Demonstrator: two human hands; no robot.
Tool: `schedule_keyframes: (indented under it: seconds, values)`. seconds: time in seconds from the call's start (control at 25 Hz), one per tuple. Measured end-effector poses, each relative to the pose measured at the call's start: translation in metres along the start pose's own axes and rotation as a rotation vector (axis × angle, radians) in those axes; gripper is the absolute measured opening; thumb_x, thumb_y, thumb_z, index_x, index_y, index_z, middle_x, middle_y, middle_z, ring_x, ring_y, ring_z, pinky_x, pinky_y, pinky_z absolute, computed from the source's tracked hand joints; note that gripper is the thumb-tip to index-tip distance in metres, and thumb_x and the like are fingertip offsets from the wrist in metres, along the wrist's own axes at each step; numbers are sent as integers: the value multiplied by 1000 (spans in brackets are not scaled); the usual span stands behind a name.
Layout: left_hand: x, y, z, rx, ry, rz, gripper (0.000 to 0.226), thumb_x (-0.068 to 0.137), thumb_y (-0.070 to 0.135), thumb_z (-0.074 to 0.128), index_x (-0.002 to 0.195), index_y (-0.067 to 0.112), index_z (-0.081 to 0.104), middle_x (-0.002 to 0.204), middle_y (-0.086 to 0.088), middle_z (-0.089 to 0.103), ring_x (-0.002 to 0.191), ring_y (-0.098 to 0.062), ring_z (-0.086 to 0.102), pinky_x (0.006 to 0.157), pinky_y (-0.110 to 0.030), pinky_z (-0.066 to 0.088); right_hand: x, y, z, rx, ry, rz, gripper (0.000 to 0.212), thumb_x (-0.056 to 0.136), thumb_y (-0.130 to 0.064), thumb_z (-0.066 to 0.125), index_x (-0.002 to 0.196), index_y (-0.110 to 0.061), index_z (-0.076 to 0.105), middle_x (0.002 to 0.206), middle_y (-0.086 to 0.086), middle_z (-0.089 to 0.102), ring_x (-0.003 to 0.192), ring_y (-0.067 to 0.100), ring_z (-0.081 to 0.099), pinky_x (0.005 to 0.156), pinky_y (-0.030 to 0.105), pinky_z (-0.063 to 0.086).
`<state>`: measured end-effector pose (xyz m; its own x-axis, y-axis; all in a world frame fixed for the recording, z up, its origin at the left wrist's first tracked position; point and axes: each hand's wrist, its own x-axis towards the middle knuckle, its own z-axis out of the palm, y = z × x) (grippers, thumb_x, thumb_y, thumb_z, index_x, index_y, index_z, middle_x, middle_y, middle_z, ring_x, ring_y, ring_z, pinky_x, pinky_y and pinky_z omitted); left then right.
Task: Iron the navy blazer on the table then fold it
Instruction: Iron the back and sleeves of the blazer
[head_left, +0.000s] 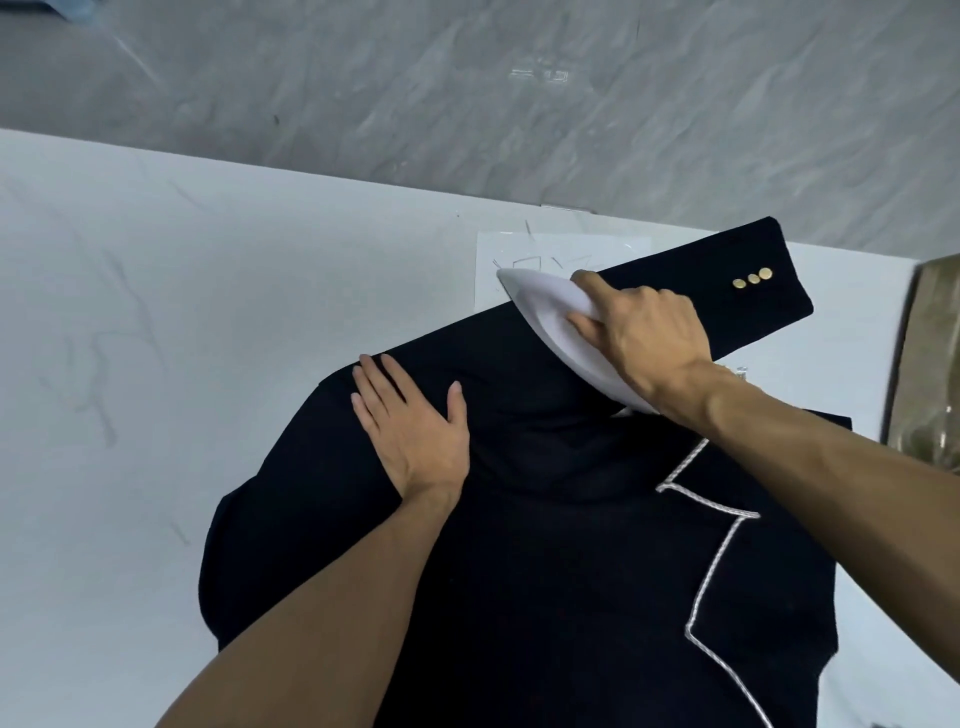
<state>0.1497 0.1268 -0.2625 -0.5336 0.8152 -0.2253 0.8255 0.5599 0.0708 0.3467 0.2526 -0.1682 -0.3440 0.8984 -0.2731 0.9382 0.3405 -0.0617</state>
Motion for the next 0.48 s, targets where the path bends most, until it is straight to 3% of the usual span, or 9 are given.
schedule_keyframes:
  seconds: [0.12, 0.24, 0.32, 0.48]
  values:
    - [0, 1, 1, 1, -6, -2, 82, 100, 57, 25, 155, -2, 10, 163, -23, 9, 152, -33, 5, 125, -45, 3, -6, -15, -3, 6, -18, -114, 40, 100, -50, 34, 133, -28, 39, 82, 10, 67, 69, 39, 60, 58, 36, 32]
    - [-1, 1, 0, -6, 8, -4, 80, 100, 54, 25, 155, -3, 11, 163, -23, 8, 152, -32, 4, 124, -44, 0, -17, -40, 5, -71, -85, -298, 47, 101, -51, 29, 143, -30, 31, 92, 7, 69, 79, 36, 65, 58, 36, 32]
    - [-1, 1, 2, -10, 26, -2, 78, 101, 52, 25, 155, -3, 11, 163, -23, 8, 152, -32, 4, 124, -44, 1, -16, -33, 6, -89, -72, -278, 47, 102, -52, 28, 143, -30, 31, 92, 7, 69, 78, 37, 65, 58, 36, 33]
    - [-2, 1, 2, -24, 28, 5, 77, 102, 51, 26, 155, -3, 11, 163, -24, 9, 152, -33, 5, 125, -44, 2, -11, 14, 4, -37, -17, -72, 41, 99, -53, 34, 131, -27, 42, 86, 12, 68, 73, 40, 62, 58, 37, 35]
